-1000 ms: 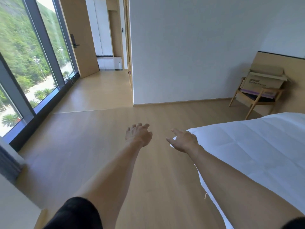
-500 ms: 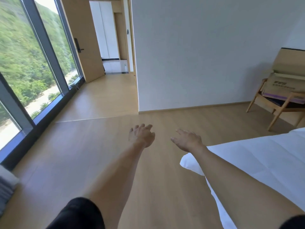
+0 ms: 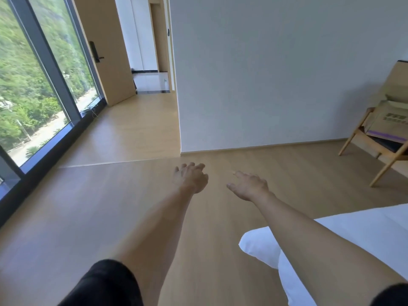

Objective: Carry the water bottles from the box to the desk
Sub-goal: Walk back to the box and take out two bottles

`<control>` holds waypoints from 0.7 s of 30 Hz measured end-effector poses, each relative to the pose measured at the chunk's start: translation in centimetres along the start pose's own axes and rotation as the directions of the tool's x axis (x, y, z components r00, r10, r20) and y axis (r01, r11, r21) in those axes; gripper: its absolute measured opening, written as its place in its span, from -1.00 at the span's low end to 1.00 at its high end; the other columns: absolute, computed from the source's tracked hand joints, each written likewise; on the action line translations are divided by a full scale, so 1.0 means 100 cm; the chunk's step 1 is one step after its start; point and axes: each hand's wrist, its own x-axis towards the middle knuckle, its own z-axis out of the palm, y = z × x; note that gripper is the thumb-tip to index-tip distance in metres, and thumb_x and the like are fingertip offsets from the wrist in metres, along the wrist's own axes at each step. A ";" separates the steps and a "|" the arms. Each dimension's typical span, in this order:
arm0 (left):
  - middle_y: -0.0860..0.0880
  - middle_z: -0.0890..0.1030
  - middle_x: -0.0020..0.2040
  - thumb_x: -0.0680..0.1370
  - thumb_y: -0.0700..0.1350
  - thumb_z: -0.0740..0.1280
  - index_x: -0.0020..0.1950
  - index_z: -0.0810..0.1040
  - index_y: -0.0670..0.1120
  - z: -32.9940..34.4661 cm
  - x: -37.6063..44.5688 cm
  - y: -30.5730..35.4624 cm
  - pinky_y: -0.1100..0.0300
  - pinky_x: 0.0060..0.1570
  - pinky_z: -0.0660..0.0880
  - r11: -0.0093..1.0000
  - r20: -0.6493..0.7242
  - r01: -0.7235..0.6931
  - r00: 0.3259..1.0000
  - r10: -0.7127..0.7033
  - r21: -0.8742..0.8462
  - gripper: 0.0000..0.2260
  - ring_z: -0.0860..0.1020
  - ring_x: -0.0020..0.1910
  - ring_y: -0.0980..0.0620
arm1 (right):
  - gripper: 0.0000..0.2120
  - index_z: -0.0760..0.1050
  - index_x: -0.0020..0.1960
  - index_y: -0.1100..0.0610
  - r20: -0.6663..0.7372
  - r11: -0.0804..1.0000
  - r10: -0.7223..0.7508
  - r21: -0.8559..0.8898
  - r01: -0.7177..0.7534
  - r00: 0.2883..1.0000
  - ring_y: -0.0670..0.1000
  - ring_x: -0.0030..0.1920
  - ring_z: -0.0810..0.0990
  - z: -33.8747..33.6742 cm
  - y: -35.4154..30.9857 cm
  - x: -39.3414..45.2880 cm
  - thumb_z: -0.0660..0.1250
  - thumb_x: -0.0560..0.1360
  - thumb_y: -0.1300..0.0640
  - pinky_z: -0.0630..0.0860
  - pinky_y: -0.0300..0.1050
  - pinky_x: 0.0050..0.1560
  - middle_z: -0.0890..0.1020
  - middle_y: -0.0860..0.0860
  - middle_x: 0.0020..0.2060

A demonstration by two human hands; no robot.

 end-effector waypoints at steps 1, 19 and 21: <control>-0.01 0.37 0.51 0.67 0.09 0.08 0.56 0.29 0.13 0.001 0.015 0.001 -0.05 0.48 0.14 1.000 0.002 -0.006 1.000 0.006 0.001 -0.56 0.29 0.50 -0.07 | -0.42 0.28 0.52 -0.07 -0.001 1.000 0.009 0.000 -0.009 1.000 0.12 0.47 0.35 0.000 0.002 0.012 0.14 0.58 -0.29 0.27 0.07 0.40 0.41 0.04 0.47; -0.02 0.44 0.41 0.65 0.12 0.07 0.54 0.31 0.10 -0.032 0.362 0.072 -0.01 0.38 0.23 0.916 0.007 -0.400 0.916 0.400 0.025 -0.55 0.32 0.44 -0.08 | -0.39 0.17 0.59 -0.13 -0.085 0.943 0.331 0.003 -0.332 0.940 0.12 0.52 0.28 -0.074 0.048 0.288 0.13 0.58 -0.28 0.23 0.07 0.47 0.34 0.02 0.53; -0.03 0.44 0.40 0.65 0.12 0.07 0.54 0.32 0.09 -0.031 0.390 0.088 -0.01 0.38 0.23 0.893 0.028 -0.449 0.893 0.448 0.026 -0.55 0.32 0.44 -0.07 | -0.38 0.16 0.59 -0.13 -0.090 0.933 0.359 0.004 -0.360 0.929 0.11 0.53 0.26 -0.079 0.056 0.308 0.11 0.59 -0.28 0.21 0.08 0.48 0.31 0.02 0.55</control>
